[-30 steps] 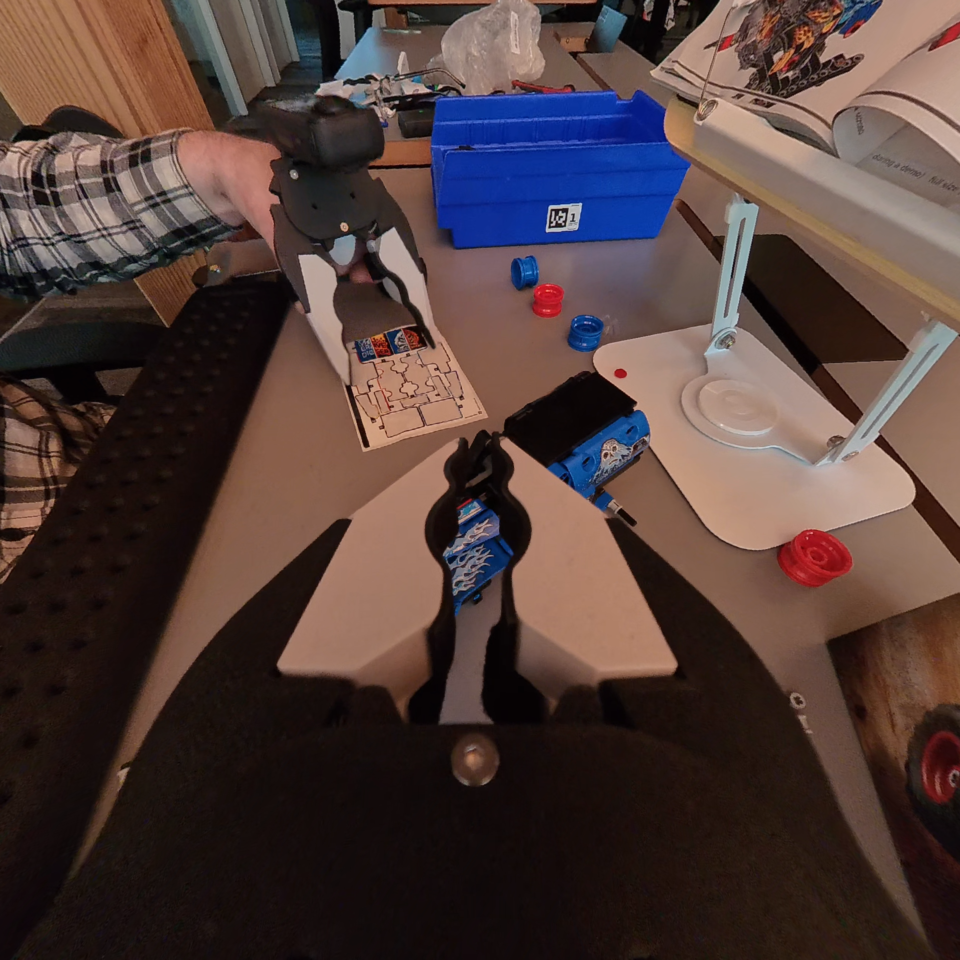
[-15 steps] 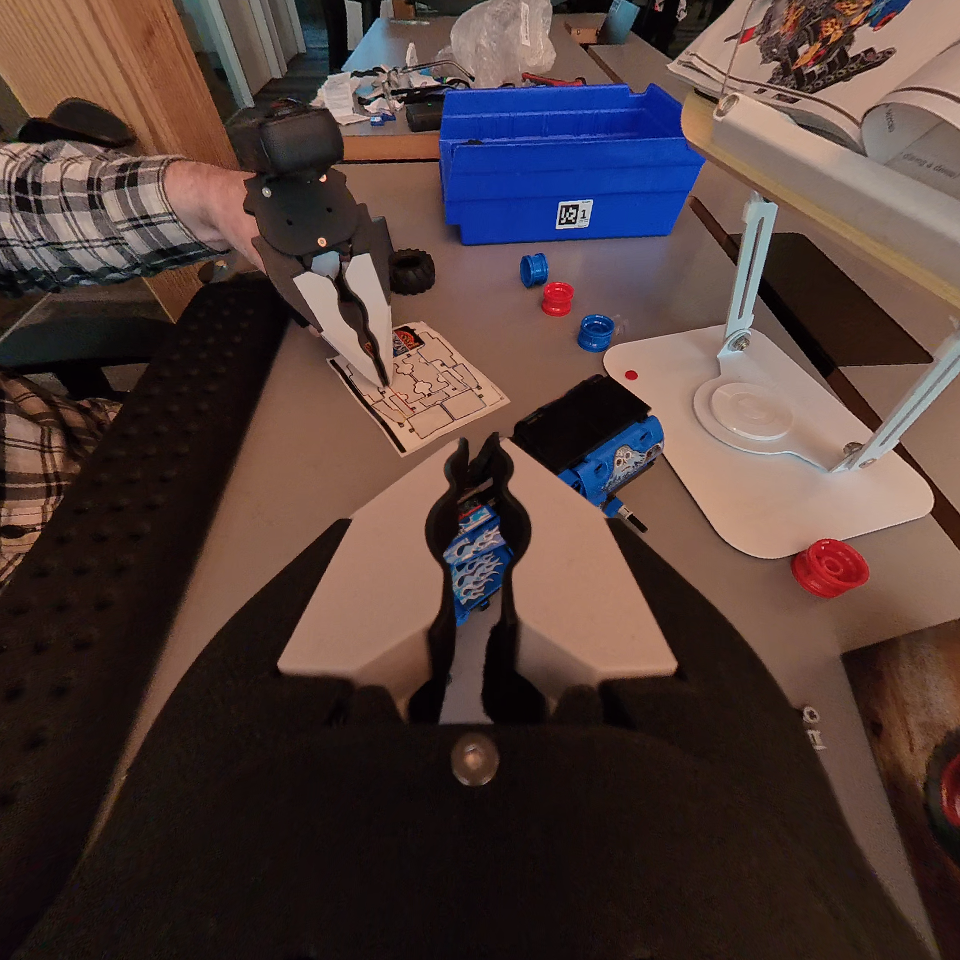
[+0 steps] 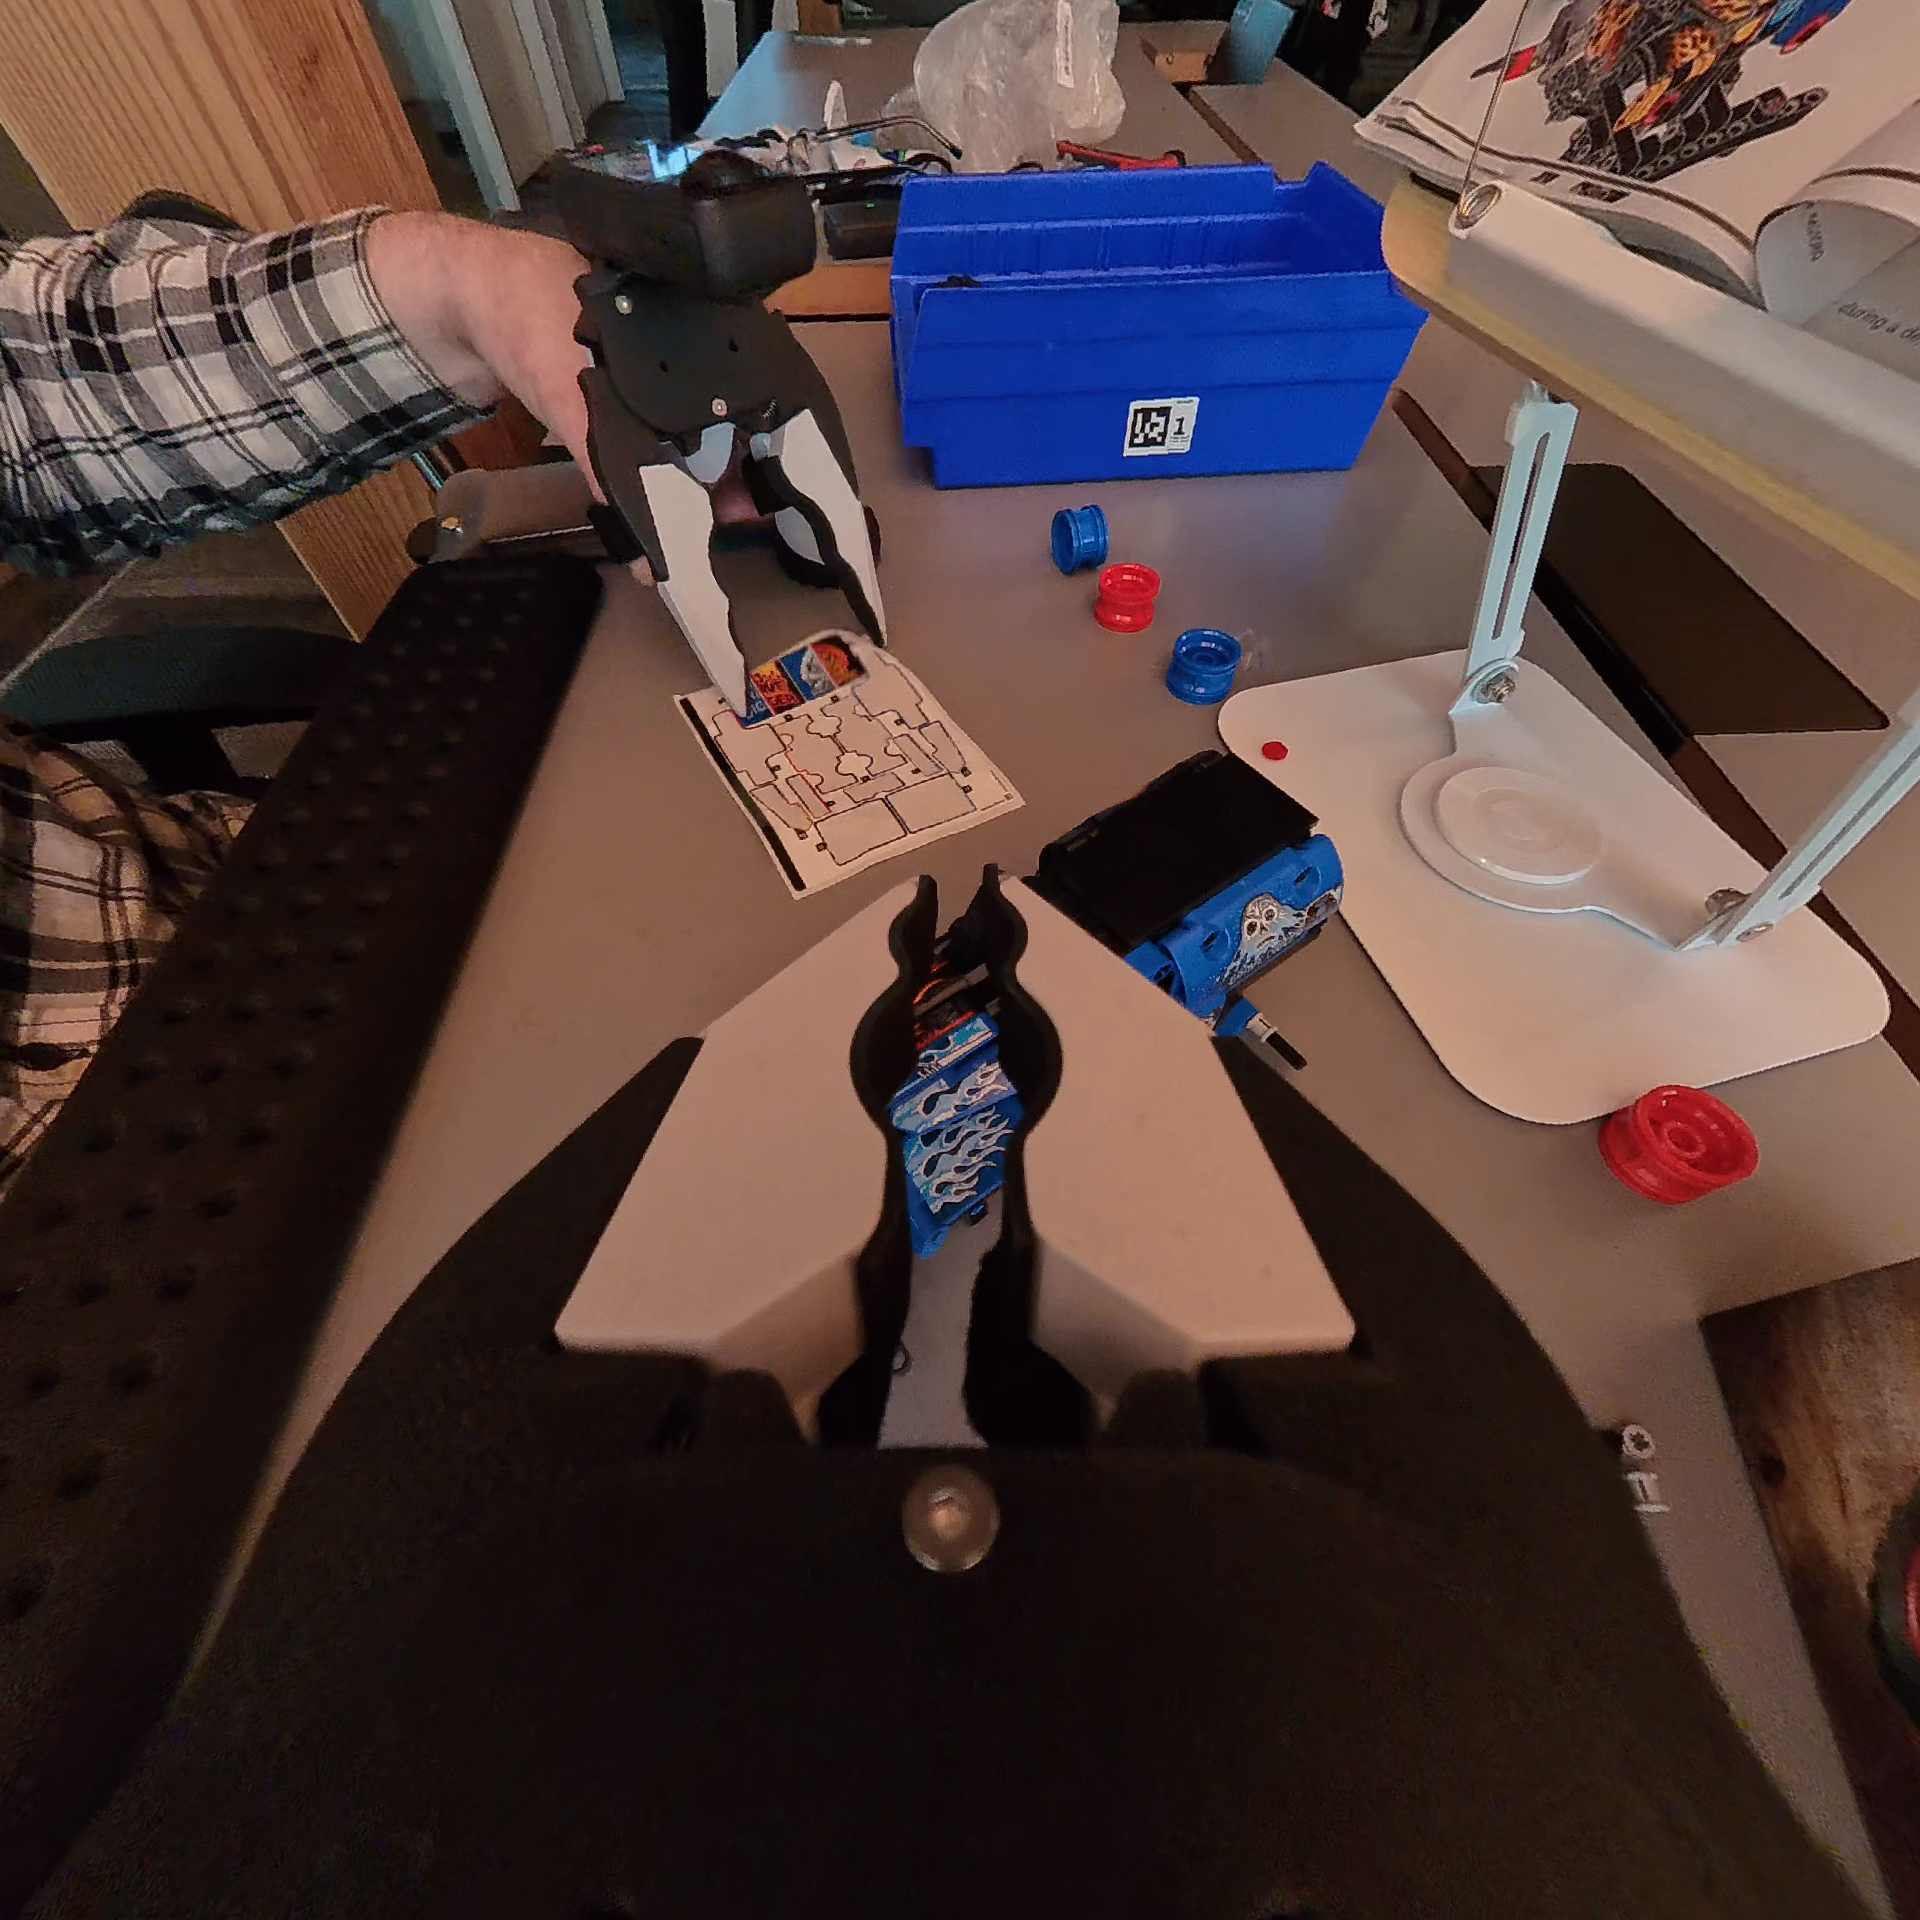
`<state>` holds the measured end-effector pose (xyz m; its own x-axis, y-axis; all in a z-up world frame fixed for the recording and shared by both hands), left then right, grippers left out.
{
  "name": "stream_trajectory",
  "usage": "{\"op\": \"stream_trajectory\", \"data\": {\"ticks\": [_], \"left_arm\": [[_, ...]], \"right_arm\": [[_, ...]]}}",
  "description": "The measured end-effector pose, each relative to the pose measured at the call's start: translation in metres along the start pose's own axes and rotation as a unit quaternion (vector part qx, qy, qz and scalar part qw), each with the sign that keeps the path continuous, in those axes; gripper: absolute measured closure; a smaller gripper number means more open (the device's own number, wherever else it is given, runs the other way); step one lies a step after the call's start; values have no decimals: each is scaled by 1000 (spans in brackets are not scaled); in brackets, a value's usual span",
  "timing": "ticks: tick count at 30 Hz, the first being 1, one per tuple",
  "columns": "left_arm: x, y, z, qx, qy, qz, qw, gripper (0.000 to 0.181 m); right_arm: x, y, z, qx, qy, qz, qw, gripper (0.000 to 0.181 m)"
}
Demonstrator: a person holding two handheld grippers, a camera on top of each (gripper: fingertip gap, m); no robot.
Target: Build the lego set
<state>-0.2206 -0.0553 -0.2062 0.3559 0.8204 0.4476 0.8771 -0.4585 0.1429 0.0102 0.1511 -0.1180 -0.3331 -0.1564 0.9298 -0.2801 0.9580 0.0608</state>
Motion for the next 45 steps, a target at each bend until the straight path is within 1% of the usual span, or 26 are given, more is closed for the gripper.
{"op": "stream_trajectory", "data": {"ticks": [1,3,6,8,11,15,18,20,22,25,27,29,32,34,36,39,40,42,43,45], "left_arm": [[0,1,0,0,4,1,1000,108],[1,4,1,1,20,5,1000,124],[2,11,2,2,37,12,999,139],[3,13,4,3,44,20,999,152],[7,16,6,8,57,31,998,180],[19,22,0,9,79,67,995,181],[35,41,-15,-27,99,118,988,181],[47,54,-26,-41,99,155,982,181],[58,68,-34,-56,85,198,975,181],[76,85,-43,-83,63,243,964,181],[89,90,-50,-87,58,265,959,181],[98,94,-55,-107,55,272,955,181],[106,90,-59,-117,62,276,952,181],[113,87,-61,-130,91,270,950,181],[116,85,-61,-159,120,257,946,181],[117,84,-55,-206,144,234,939,181],[117,85,-52,-220,147,227,937,181],[116,87,-47,-246,143,218,934,181],[118,87,-44,-260,140,210,932,181],[120,89,-40,-291,132,196,927,181]], "right_arm": [[-1,0,1,0,-1,1,1000,175],[-2,0,2,2,-4,1,1000,175],[-1,0,2,2,-4,0,1000,175],[1,-1,2,-2,-2,0,1000,175],[7,-4,2,-4,-1,-4,1000,173],[23,-16,-1,-9,-1,-8,1000,161],[37,-34,1,-14,5,-8,1000,150],[44,-45,8,-20,6,-9,1000,145],[48,-55,17,-15,6,-11,1000,148],[50,-72,33,18,-4,-27,999,149],[46,-79,43,37,-27,-46,998,162],[42,-87,44,62,-41,-55,996,181],[39,-90,37,73,-40,-39,996,181],[42,-89,29,100,-16,15,995,181],[42,-88,21,121,1,53,991,181],[34,-81,18,113,0,79,990,181],[32,-81,17,112,3,79,991,179],[32,-84,15,107,7,68,992,149],[33,-84,15,100,5,60,993,143],[35,-87,17,104,7,53,993,143]]}}
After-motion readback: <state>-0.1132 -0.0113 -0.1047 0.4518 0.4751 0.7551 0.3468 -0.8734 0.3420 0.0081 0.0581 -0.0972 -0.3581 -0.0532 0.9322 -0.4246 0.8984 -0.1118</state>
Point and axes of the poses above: each gripper's, where its closed fingertips meet, z out along the fingers, x out of its top, y = z × x across the jaws, the point moved 6 cm from there along -z, back along the fingers, and after that the axes turned 10 degrees about -x, right-handed, at the moved point
